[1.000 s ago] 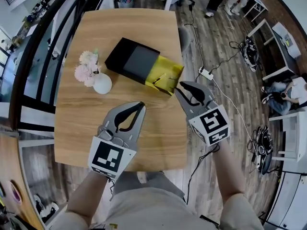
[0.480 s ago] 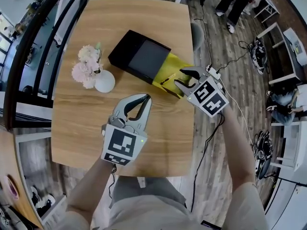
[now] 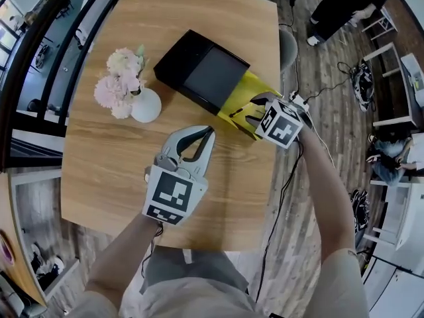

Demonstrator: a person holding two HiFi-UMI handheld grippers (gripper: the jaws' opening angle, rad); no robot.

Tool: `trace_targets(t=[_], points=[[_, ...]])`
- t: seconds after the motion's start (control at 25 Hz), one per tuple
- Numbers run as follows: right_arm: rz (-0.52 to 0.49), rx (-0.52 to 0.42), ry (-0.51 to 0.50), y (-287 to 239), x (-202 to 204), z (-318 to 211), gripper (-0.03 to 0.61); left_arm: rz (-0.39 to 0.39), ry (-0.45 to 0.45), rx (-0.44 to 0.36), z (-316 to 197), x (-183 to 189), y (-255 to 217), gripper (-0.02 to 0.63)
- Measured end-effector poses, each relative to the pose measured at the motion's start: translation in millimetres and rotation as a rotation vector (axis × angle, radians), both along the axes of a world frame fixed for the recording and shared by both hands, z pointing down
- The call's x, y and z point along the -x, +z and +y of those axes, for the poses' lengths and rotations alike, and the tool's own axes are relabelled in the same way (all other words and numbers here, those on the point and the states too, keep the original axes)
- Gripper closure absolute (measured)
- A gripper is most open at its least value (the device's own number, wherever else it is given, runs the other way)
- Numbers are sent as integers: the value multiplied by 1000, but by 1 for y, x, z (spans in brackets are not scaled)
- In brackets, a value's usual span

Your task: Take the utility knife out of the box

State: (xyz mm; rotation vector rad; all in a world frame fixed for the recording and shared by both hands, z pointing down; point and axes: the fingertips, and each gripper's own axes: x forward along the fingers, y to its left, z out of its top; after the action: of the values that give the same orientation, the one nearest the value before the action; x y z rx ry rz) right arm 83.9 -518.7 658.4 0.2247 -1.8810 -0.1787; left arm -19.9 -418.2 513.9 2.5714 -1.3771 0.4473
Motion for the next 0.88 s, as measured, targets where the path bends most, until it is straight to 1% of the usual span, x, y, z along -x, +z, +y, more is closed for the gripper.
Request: trace_targets(t=[0.12,0.24,0.32,0.44,0.52,0.68,0.72,0.88], points=[[8,15,-10,19,2,-7,383,7,-8,26,-4,2,15,612],[23,18,-52,38,8,-10,385,7,-23,63,-3,5,34,612],[46,27,-60,51,8,-12,386,11,-48,63,-4,8,42,612],[97,64,-40,73,4,-16,397,32,-90,55,-5,12,49,612],[110,80,-39,85,3,-18,402,36,-94,68,-5,12,56,612],[93,78,-40,91,5,-21,407,26,-92,94,-3,13,70,612],[92,73,-48,91,5,-21,434,21,-97,100,-2,14,72,612],[114,55,-62,92,3,-16,458,19,-103,127,4,12,81,612]])
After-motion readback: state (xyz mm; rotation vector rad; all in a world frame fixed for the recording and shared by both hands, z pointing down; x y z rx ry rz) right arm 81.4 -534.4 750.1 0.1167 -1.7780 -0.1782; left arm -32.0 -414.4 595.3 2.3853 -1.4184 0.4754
